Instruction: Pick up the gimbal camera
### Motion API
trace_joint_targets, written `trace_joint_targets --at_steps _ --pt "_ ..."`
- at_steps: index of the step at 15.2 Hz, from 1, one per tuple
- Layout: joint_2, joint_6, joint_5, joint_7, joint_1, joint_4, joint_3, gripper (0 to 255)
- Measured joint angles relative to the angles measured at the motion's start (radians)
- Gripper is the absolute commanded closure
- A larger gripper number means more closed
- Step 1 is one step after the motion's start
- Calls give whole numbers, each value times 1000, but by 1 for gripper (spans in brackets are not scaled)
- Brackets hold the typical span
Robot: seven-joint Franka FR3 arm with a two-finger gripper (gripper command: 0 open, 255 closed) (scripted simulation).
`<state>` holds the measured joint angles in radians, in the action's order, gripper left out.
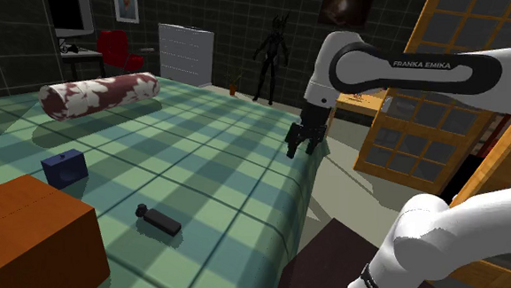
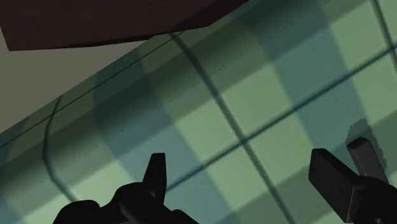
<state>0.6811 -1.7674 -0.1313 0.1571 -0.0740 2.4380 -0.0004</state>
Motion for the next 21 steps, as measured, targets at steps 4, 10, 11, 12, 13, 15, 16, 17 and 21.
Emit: trace_joint_targets --at_steps 4,10,11,12,13,15,16,17,21 --pt "-119 -111 -17 -1 -37 -25 48 0" --pt "-292 -261 -24 8 -86 -74 123 0" --pt "-329 -278 -19 10 -92 -99 133 0" --pt "-362 -299 -15 8 -96 -115 142 0" --pt "-399 -324 -10 8 -101 -129 152 0" --pt "-465 -364 2 19 -114 -164 177 0" --pt "-503 -388 11 23 -120 -181 187 0" --pt "-531 -406 19 25 -125 -194 196 0" --pt "-666 -458 69 49 -149 -287 232 0"
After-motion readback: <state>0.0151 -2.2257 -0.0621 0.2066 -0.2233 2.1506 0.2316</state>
